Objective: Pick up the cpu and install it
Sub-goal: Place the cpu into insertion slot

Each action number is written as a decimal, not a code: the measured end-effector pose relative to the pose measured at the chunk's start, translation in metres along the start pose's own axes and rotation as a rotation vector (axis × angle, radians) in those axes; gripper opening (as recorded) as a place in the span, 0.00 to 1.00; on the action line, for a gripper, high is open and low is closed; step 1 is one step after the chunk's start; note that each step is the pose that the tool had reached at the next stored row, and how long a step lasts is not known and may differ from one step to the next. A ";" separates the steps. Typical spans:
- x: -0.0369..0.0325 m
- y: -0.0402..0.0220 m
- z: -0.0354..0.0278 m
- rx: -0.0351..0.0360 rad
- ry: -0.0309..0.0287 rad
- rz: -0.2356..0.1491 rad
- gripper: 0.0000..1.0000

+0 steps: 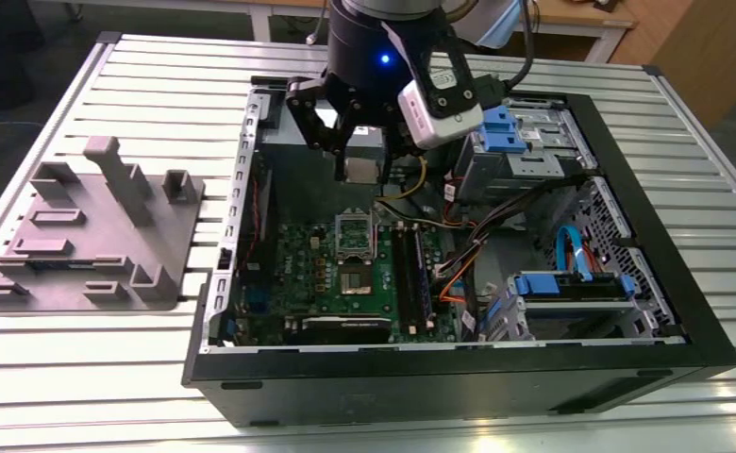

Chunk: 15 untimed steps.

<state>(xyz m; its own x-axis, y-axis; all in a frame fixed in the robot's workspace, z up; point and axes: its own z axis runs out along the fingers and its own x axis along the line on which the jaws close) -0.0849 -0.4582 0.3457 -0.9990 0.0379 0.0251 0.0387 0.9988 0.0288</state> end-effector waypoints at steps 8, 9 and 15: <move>-0.0003 -0.0093 0.0049 -0.0001 0.0000 -0.003 0.47; -0.0003 -0.0093 0.0049 0.0000 0.0000 -0.003 0.47; -0.0004 -0.0094 0.0049 0.0000 0.0001 -0.004 0.47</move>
<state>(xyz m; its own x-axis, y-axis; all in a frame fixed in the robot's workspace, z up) -0.0850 -0.4674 0.3405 -0.9991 0.0339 0.0251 0.0347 0.9990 0.0288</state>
